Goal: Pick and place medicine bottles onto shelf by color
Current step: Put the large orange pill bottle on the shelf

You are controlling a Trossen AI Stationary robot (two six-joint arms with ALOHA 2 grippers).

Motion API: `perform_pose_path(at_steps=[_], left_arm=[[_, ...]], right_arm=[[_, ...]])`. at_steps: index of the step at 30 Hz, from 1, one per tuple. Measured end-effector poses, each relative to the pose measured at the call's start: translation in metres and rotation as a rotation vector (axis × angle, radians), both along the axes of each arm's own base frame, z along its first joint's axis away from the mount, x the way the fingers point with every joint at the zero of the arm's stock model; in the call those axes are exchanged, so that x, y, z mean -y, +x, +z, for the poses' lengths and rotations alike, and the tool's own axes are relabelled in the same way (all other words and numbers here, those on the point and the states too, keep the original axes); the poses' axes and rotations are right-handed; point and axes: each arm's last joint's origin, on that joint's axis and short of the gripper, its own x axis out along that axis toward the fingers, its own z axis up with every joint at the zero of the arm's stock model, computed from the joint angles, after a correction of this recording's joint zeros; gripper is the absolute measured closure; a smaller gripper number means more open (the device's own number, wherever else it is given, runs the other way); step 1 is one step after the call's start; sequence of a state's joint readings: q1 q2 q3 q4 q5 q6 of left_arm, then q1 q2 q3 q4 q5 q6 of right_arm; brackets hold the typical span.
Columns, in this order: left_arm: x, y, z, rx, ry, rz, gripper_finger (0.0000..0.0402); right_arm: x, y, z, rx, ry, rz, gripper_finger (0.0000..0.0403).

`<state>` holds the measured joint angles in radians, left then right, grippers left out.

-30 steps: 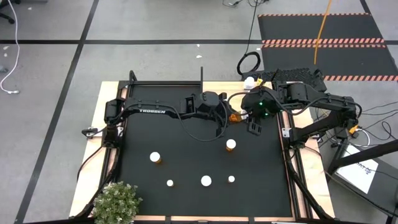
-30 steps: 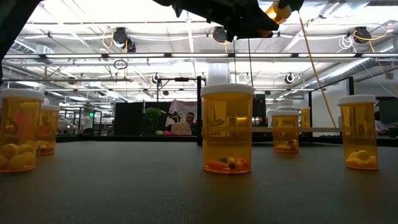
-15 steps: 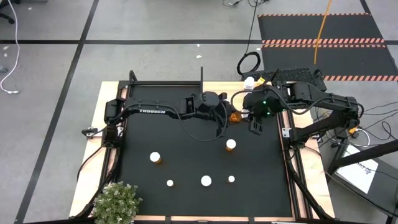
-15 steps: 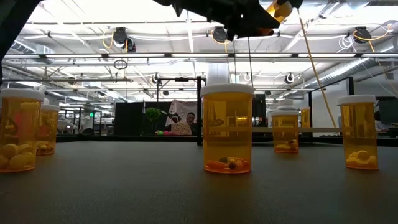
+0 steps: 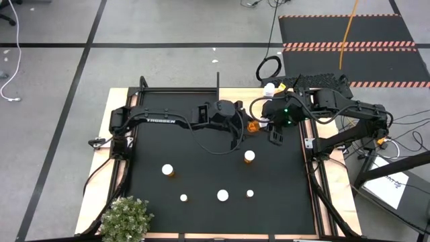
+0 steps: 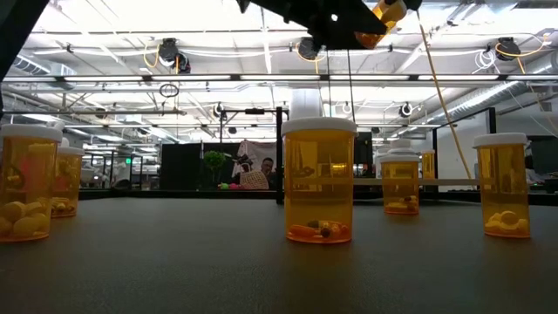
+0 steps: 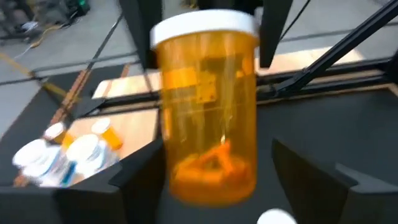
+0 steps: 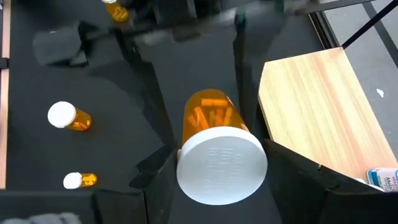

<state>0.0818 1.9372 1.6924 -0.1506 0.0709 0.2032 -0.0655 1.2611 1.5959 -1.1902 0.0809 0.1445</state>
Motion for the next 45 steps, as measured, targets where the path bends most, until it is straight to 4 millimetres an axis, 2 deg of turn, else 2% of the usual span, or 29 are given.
perform_pose_path(at_steps=[7,14,19,26,29,33,36,45], left_arm=[[0.000,-0.026,0.016,-0.124,0.047,0.050,0.0049],[-0.003,-0.044,0.019,-0.245,0.002,0.177,0.0054],[-0.006,-0.056,0.020,-0.329,0.012,0.241,0.0078],[-0.004,-0.073,0.024,-0.408,0.009,0.270,0.0118],[0.000,-0.072,0.010,-0.429,0.011,0.259,0.0132],[0.004,-0.073,-0.019,-0.459,0.010,0.240,0.0145],[0.006,-0.072,-0.031,-0.452,0.023,0.226,0.0150],[0.006,-0.073,-0.033,-0.465,0.066,0.195,0.0151]], right_arm=[[0.003,0.000,0.001,0.002,-0.075,-0.029,0.0191],[0.027,0.011,-0.008,-0.059,-0.138,-0.123,0.0192],[0.061,0.021,-0.022,-0.145,-0.163,-0.168,0.0192],[0.115,0.036,-0.047,-0.202,-0.080,-0.143,0.0192],[0.140,0.041,-0.054,-0.236,-0.067,-0.142,0.0192],[0.172,0.048,-0.061,-0.274,-0.078,-0.147,0.0192],[0.194,0.054,-0.067,-0.303,-0.096,-0.128,0.0192],[0.243,0.064,-0.103,-0.440,-0.093,-0.010,0.0192]])
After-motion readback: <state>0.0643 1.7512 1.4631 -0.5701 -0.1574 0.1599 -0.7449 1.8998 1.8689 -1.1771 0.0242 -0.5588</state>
